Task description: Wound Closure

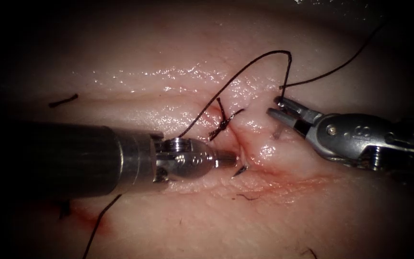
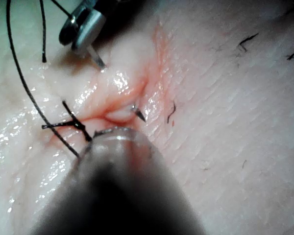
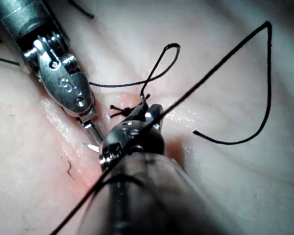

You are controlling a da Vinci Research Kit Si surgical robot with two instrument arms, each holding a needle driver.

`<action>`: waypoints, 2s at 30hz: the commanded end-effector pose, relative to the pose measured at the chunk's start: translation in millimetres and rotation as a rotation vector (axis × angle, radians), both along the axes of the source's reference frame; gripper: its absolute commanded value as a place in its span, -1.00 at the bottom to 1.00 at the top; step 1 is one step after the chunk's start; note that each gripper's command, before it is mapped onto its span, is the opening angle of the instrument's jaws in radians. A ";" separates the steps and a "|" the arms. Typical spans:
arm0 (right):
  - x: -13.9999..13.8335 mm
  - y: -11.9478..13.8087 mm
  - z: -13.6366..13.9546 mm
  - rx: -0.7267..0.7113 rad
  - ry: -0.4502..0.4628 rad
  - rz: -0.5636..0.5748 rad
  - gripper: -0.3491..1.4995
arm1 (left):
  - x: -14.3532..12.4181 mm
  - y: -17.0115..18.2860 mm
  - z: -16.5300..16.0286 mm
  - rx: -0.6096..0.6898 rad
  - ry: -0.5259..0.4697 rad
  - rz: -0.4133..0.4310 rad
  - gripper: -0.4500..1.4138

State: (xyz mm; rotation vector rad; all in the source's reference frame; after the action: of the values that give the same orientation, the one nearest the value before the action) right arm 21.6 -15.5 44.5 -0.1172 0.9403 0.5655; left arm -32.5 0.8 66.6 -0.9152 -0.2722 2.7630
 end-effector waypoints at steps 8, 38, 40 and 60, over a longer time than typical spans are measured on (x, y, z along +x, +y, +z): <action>1.4 -1.6 2.4 0.260 0.211 0.132 -1.00 | -0.6 -0.2 0.4 0.002 0.001 -0.001 -1.00; -4.2 -0.4 3.4 0.367 0.589 0.183 0.82 | 2.0 0.6 -1.4 -0.060 -0.178 0.159 -1.00; -4.4 -0.7 3.2 0.368 0.591 0.177 0.82 | 2.1 0.6 -1.4 -0.069 -0.211 0.197 -1.00; -5.8 -1.6 3.2 0.369 0.599 0.155 0.76 | 0.2 -0.4 -0.4 -0.144 -0.705 0.466 -0.39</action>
State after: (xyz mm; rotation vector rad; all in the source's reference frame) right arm 15.0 -16.8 47.3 0.3300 1.3923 0.9372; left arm -32.0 0.5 65.9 -2.0941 -0.4423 2.7494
